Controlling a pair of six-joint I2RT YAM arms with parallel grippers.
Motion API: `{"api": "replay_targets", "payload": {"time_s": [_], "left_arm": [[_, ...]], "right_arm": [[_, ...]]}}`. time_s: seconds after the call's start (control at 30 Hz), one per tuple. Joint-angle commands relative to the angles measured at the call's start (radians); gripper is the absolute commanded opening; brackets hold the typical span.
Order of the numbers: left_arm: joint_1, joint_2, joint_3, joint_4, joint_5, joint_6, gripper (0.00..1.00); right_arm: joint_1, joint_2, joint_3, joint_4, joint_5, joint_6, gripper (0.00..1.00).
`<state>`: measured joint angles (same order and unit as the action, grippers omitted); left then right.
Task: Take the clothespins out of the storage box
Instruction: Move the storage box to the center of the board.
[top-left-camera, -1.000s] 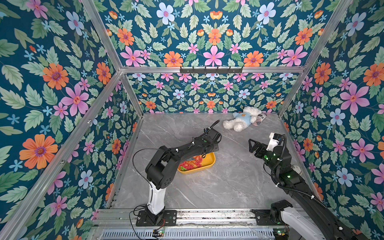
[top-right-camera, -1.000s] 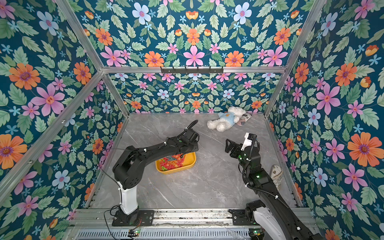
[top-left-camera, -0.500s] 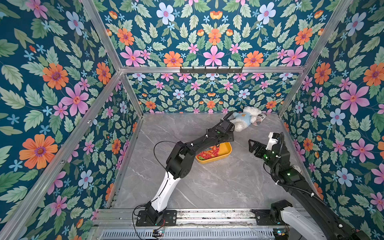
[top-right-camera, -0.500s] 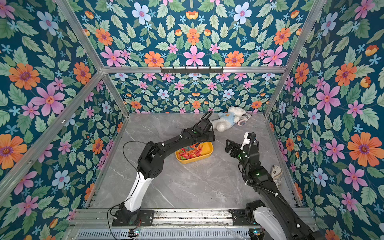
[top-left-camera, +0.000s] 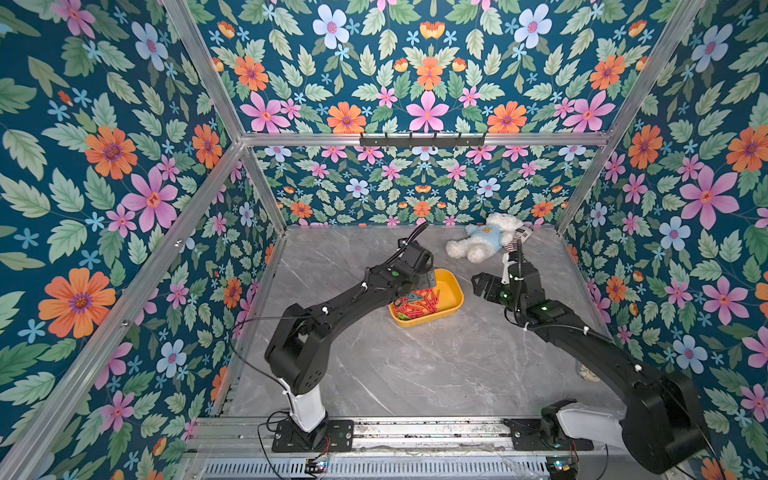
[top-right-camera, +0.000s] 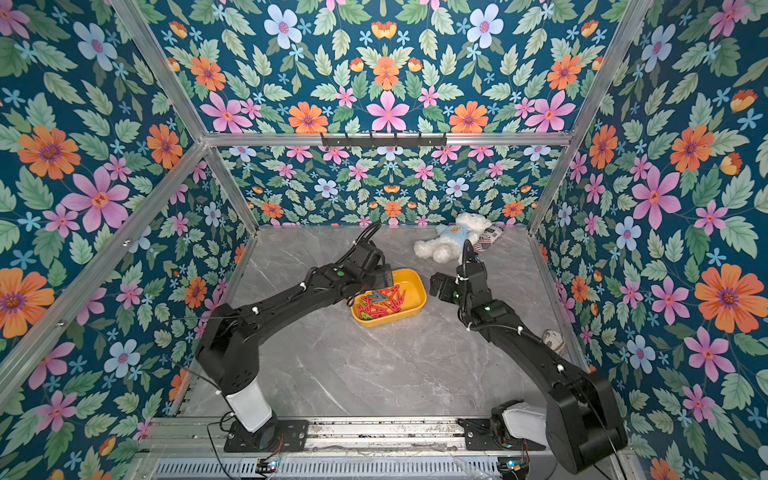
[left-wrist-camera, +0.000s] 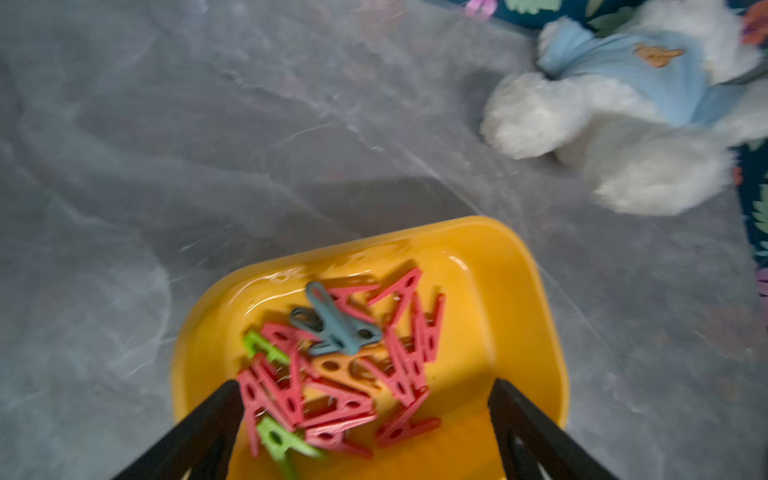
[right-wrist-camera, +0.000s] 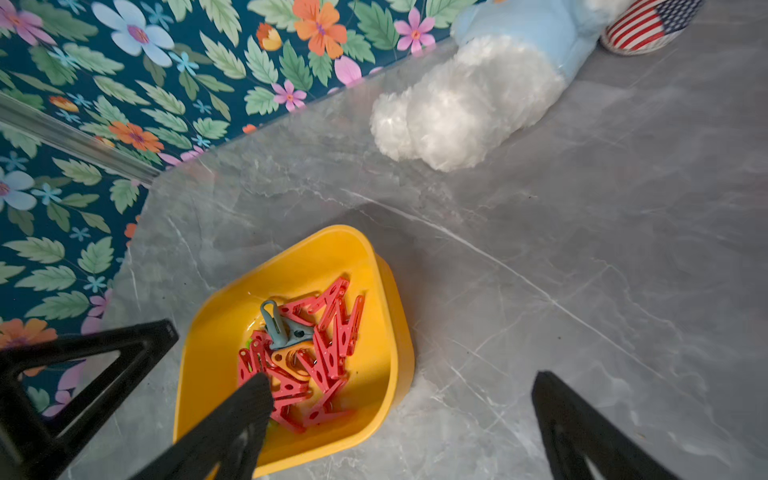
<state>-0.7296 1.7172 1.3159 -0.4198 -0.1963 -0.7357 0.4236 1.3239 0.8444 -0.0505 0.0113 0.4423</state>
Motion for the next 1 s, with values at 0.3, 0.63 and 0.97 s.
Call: {"api": "replay_targets", "payload": {"time_s": [0.3,0.63,0.97], "left_arm": [[0.092,0.034,-0.149,-0.02,-0.032,-0.047,0.62],[0.177,0.095,-0.111,0.025,-0.025,0.085,0.34],[0.237,0.196,-0.008,0.044,0.011,0.235,0.21]], "right_arm": [[0.094,0.208,0.19,-0.026,0.017,-0.018,0.99],[0.095,0.181,0.185,0.001,-0.021,0.05,0.99],[0.119,0.258,0.268,-0.063,-0.023,0.019,0.98]]}}
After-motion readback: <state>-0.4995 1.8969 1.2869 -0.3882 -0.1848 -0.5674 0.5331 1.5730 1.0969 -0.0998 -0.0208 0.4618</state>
